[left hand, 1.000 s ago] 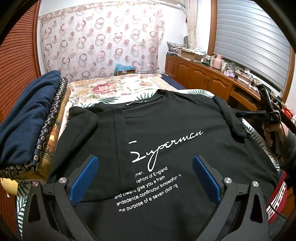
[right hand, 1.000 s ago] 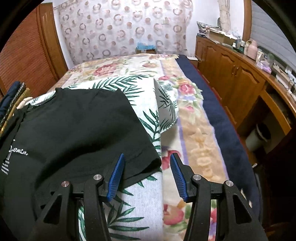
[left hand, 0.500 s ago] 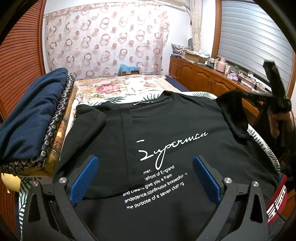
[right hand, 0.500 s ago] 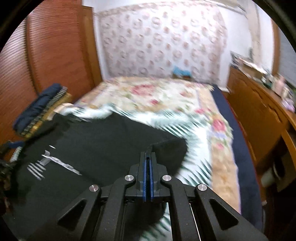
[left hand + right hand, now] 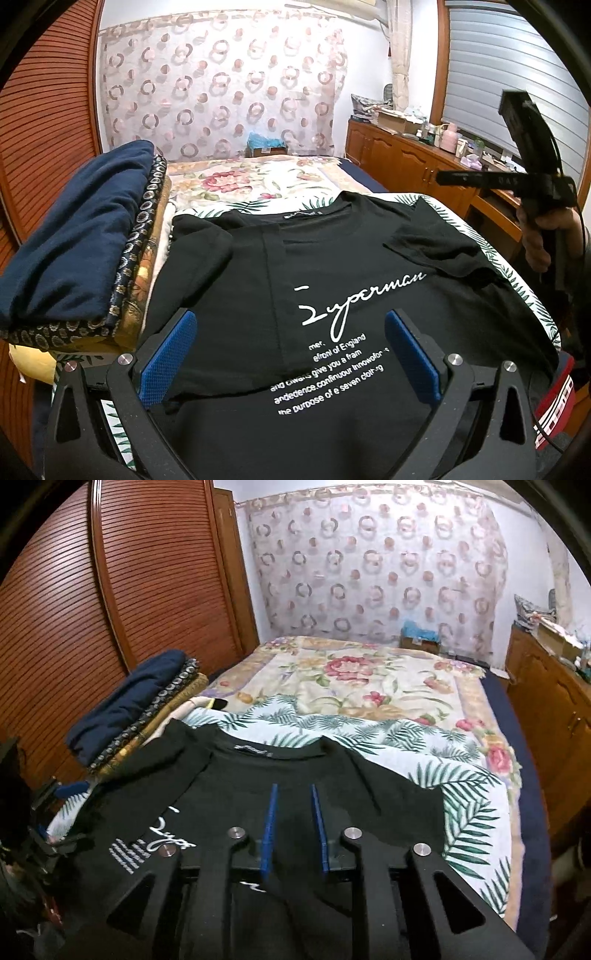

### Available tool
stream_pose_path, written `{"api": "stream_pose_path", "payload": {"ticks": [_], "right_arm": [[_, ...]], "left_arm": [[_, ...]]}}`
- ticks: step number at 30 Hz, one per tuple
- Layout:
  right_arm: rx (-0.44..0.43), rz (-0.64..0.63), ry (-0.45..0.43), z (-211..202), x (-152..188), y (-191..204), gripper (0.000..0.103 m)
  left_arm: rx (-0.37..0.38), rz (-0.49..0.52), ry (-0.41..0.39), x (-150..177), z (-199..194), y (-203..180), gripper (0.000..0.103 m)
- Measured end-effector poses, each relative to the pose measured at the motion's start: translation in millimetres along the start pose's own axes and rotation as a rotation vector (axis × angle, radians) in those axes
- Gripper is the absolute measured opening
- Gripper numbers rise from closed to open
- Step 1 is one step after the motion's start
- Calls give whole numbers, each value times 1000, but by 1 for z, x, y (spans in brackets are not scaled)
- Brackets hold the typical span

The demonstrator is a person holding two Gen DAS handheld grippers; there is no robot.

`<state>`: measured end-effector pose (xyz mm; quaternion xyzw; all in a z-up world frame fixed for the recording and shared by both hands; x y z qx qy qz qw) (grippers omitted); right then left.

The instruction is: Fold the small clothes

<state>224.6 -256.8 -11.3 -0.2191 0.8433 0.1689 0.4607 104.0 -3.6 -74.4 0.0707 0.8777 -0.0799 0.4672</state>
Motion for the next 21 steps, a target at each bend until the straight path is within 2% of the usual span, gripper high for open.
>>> {"api": "stream_pose_path", "payload": {"ticks": [2,8,15,21], "right_arm": [[30,-3,11,-3,4,-3,25],[111,-6,90,-14,29,-10,25],[82,-27,138,-35,58,15,25],[70,-46,181,-47,66,26,30]], "left_arm": [[-5,-2,-2,-1,1,3,102],[-33,-19,-10,-6,2,17,102],[-35,-32,-15,-5,-1,21,102],[-33,-20,-13,-4,-1,18,102]]}}
Point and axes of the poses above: each gripper's, at about its wrist camera, not at the fingertips, and z roughly the way its jaws point, y to its left, x to its underside, the point moved 3 cm from there along z, roughly the way its jaws point, and after that the axes turned 4 degrees about -y, right-handed, at the moved point
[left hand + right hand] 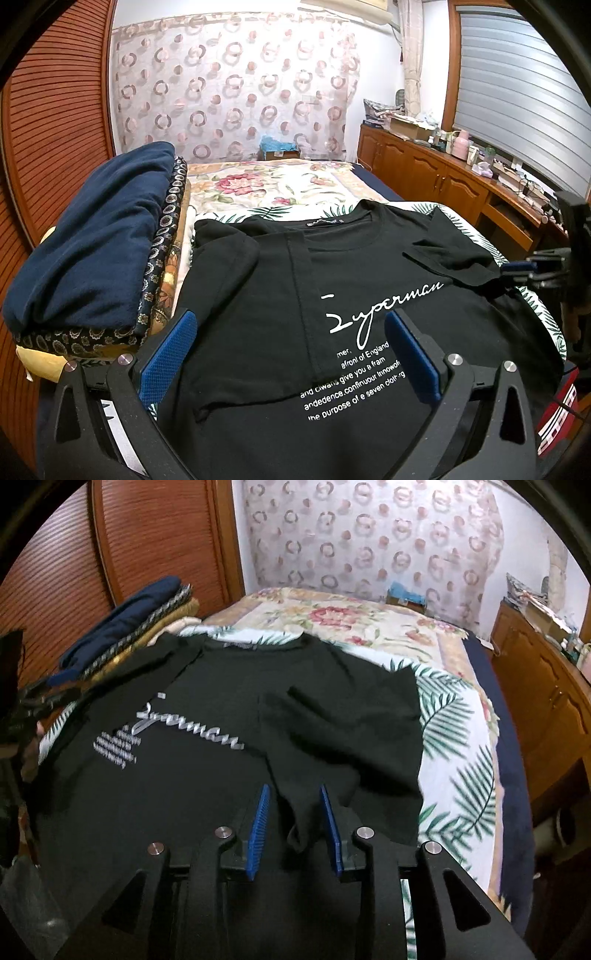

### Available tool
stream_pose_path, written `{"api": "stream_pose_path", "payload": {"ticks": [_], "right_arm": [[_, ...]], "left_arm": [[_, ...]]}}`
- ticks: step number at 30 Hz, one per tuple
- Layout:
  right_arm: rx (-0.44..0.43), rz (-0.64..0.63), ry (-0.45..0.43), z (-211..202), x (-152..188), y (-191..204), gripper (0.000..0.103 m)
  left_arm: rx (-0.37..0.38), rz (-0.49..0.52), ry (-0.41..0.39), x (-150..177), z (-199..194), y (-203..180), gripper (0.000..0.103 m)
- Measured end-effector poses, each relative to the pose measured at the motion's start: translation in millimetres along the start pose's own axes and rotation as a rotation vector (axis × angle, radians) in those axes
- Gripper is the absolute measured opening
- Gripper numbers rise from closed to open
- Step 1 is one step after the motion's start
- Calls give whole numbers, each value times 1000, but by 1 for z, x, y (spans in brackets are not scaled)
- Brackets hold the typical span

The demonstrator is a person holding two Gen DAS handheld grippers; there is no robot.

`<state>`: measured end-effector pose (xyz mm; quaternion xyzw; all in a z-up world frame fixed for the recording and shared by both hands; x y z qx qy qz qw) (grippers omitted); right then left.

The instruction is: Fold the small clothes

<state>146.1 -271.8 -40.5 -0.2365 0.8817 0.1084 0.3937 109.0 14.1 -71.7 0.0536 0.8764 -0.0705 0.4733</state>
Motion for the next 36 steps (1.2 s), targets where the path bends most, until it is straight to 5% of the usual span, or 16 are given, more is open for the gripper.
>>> {"api": "stream_pose_path", "payload": {"ticks": [7,8,10,18,23,27,29,36], "right_arm": [[55,-28,62,10,1,-7,29],[55,-33,63,11,-1,-6,15],[49,-55,63,11,-5,-4,6],[-86,-37,37,-9,-16,21,4],[-110,-53,54,-8,-14,29,21],[-68,-60,17,-10,-17,19,32],[-29,-49,0,-8,-21,12,46],[68,-13,-28,23,-30,-19,46]], "left_arm": [[0,0,2,0,1,-1,102],[0,-1,1,0,1,-1,102],[0,-1,-1,-1,1,0,102],[-2,2,-19,-6,-2,3,102],[-10,8,-18,-10,2,10,102],[-7,15,-19,-19,7,16,102],[-8,29,-24,-26,10,20,102],[-39,98,10,-50,34,29,85]]}}
Point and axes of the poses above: each gripper's, at about its wrist camera, not at the fingertips, and z roughly the way its jaws point, y to its left, x to its underside, the point moved 3 cm from there along z, roughly the way its jaws point, and after that the axes turned 4 degrees about -y, right-handed, at the moved point
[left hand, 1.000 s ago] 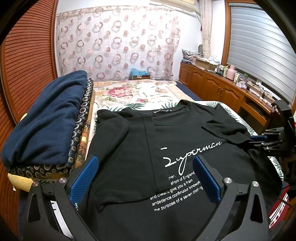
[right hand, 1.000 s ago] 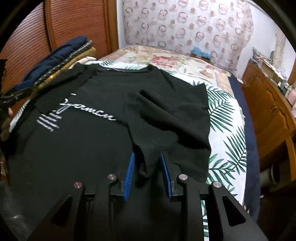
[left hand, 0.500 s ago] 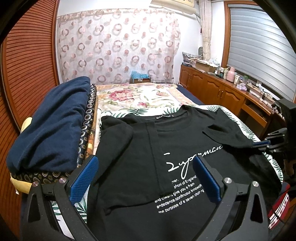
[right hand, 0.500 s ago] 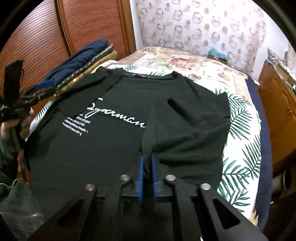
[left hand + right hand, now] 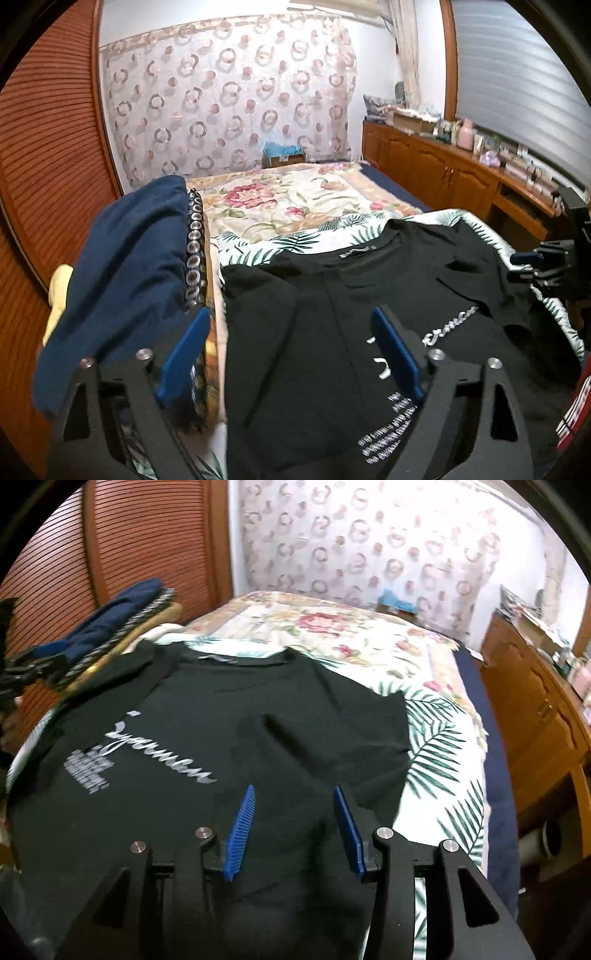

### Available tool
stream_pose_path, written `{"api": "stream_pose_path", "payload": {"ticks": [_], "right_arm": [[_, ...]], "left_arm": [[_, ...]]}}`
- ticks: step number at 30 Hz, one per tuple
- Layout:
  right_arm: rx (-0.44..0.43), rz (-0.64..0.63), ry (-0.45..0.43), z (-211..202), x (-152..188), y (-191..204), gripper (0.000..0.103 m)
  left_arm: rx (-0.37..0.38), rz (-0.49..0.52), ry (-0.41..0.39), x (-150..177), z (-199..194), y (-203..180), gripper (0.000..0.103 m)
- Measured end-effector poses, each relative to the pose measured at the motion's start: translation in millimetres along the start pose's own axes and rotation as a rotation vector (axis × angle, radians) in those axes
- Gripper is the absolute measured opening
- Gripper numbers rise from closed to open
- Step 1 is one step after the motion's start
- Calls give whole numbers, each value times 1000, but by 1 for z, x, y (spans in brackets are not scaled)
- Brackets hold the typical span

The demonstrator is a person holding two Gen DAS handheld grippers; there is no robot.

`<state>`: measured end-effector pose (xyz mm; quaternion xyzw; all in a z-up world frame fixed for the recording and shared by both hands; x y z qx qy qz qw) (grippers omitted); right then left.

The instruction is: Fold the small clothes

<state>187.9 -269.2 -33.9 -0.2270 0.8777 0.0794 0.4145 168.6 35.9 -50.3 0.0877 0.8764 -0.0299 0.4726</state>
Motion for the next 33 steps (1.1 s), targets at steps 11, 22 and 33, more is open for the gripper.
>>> {"api": "stream_pose_path", "payload": {"ticks": [11,22,33], "right_arm": [[5,73,5,52,10,-26,47],[8,51,-5,50,13,-26,50],[2,48,-6,49,12,-27,52]], "left_arm": [[36,32,143,-10,51,-4,55],[-86,107,284,1,102,-8,55],[-147,156,317,5,110,-5,15]]}}
Point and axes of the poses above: each gripper's, at about its wrist camera, not at the fingertips, and z roughly the way its jaws point, y to its left, x to its underside, the point moved 3 cm from there along z, roughly the way its jaws point, and after that the axes turned 4 degrees about -y, right-handed, at the moved point
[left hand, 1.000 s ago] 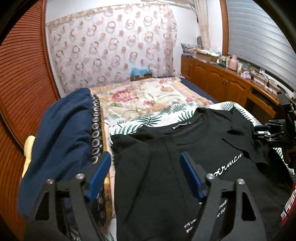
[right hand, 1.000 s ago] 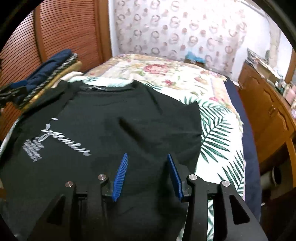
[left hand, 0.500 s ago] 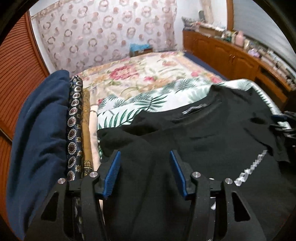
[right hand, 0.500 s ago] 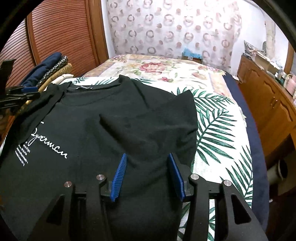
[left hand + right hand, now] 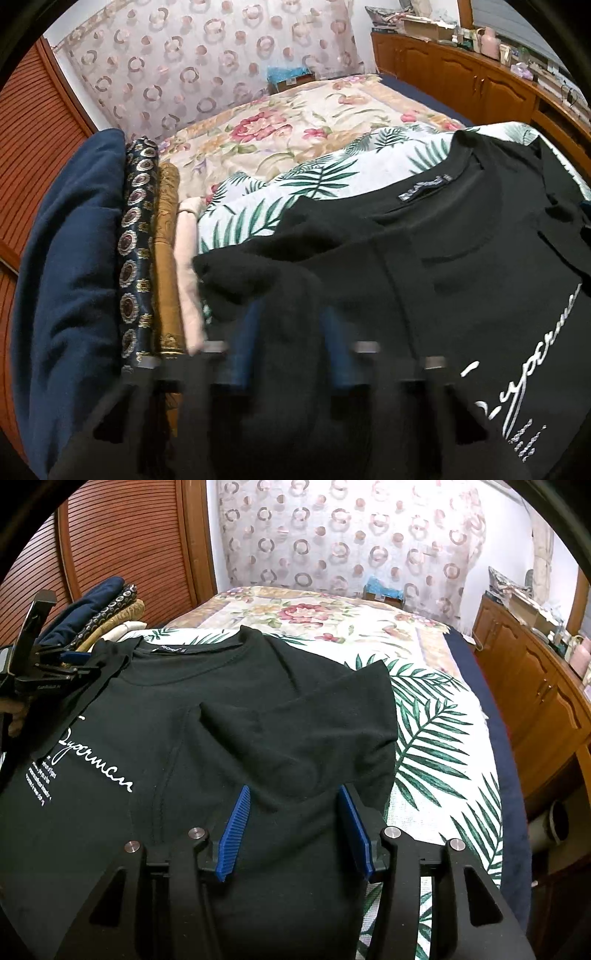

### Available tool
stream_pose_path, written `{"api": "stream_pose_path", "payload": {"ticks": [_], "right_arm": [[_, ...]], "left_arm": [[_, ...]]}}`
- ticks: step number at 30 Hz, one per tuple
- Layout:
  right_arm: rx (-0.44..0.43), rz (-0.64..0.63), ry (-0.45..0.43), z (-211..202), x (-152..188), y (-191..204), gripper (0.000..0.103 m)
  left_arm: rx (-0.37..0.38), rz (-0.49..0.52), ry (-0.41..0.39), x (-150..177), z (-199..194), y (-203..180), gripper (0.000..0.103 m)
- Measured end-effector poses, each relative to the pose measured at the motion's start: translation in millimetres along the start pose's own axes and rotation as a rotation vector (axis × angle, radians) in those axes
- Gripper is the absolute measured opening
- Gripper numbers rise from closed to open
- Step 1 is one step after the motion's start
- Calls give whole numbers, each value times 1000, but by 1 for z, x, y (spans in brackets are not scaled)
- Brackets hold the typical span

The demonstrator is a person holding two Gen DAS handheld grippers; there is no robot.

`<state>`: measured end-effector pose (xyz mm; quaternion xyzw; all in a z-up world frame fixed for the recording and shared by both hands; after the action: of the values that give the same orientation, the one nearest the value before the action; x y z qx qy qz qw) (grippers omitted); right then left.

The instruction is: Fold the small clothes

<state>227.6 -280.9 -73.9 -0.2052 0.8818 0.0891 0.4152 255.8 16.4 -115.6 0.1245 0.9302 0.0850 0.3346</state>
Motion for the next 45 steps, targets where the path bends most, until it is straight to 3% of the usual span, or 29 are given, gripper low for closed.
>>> {"api": "stream_pose_path", "payload": {"ticks": [2,7,14,23,32,33,35,36,40,45], "right_arm": [[-1,0,0,0,0,0,52],[-2,0,0,0,0,0,53],[-31,48,2,-5,-1,-8,53],[31,141,9,-3,-27,-61,53],[24,128,66,40,-48,-57,53],[25,121,64,43,-51,-56,48],[-17,107,61,45,-55,-52,15],[-35,105,57,43,-56,-50,7],[-61,75,-12,11,-58,-38,4],[-102,34,-126,-62,-49,-22,4]], "left_arm": [[-11,-10,-19,-1,-6,6,8],[-26,-105,-129,-10,-42,42,7],[34,-199,-228,-1,-77,73,7],[74,-200,-257,8,-83,61,7],[91,-195,-265,14,-88,56,7],[95,-195,-267,15,-90,56,7],[105,-197,-277,18,-96,54,7],[109,-199,-288,21,-102,52,7],[139,-214,-340,33,-132,49,7],[177,-208,-400,53,-174,43,7]]}}
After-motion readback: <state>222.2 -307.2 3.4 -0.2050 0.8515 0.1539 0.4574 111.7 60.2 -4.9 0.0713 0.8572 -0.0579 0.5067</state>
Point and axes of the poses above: each gripper's, at about its wrist camera, not at the fingertips, and z roughly the way its jaws point, y to its left, x to its underside, the point moved 3 cm from there along z, roughly the way its jaws point, and after that the axes turned 4 degrees about -y, right-handed, at the moved point
